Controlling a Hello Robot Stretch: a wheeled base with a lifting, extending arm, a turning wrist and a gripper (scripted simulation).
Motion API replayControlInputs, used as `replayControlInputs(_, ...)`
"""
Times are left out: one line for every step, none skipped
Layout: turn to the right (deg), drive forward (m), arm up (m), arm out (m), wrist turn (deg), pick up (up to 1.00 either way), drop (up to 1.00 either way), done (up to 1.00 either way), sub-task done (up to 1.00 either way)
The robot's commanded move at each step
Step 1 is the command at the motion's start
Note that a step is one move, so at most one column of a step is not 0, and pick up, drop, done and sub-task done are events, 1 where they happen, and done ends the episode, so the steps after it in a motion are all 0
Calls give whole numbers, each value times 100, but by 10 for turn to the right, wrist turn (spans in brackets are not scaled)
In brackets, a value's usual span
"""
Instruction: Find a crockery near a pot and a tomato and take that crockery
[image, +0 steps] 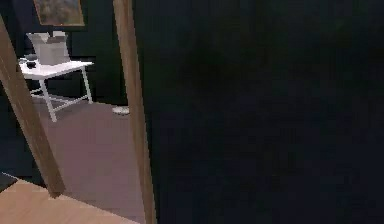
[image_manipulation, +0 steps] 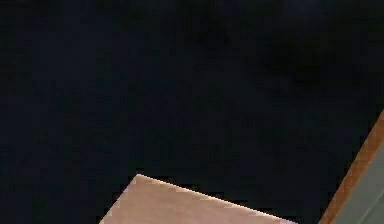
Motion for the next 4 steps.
replayControlInputs(270,0,0,0,0,0,0,0,0)
replayControlInputs(0,5,0,0,0,0,0,0,0)
replayControlInputs(-450,0,0,0,0,0,0,0,0)
replayControlInputs(-450,0,0,0,0,0,0,0,0)
